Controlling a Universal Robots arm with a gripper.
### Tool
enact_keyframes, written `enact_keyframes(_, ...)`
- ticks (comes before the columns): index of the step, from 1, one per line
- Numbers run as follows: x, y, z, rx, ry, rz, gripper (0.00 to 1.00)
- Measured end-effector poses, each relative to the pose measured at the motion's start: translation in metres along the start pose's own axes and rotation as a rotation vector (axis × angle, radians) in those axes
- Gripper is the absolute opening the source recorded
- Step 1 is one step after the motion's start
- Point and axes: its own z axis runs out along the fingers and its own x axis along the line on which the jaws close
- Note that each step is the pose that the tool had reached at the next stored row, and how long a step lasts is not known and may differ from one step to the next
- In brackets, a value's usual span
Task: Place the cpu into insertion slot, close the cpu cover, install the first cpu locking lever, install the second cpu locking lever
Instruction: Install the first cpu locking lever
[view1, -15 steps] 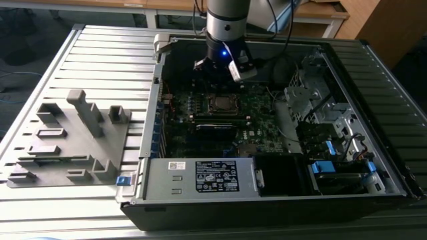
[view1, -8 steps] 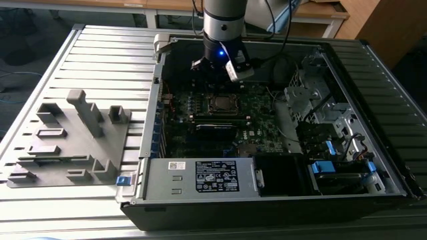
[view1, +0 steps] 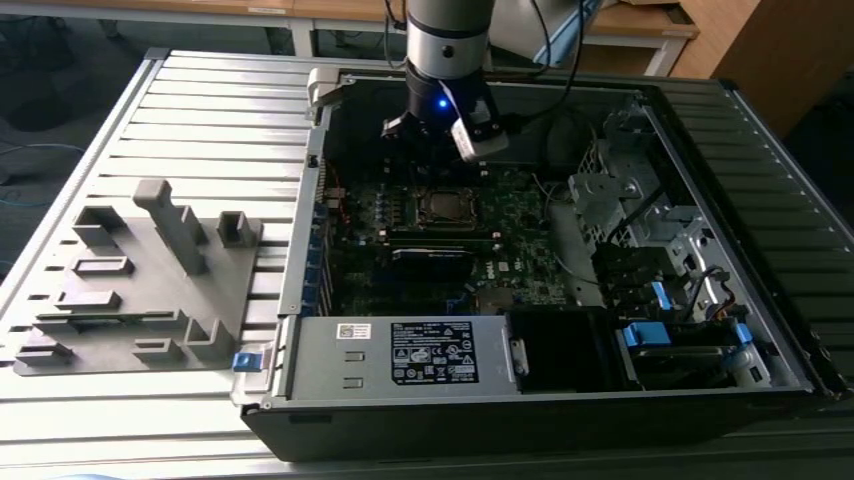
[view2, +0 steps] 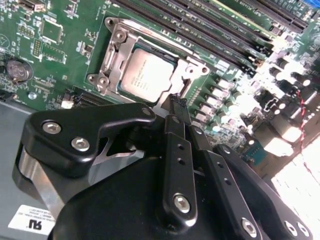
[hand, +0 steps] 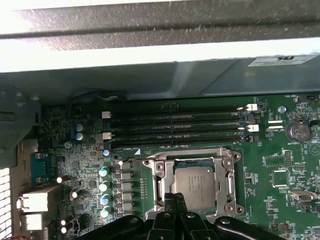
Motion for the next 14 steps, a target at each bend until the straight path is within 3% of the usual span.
enact_keyframes(4, -0.0001, 0.0002, -0.0042, 0.0000, 0.0000, 0.000, 0.11)
enact_keyframes(10, 0.0000, 0.0002, -0.0045, 0.0001, 0.0000, 0.000, 0.11)
enact_keyframes(14, 0.0049, -0.0002, -0.0045, 0.0002, 0.0000, 0.000, 0.11)
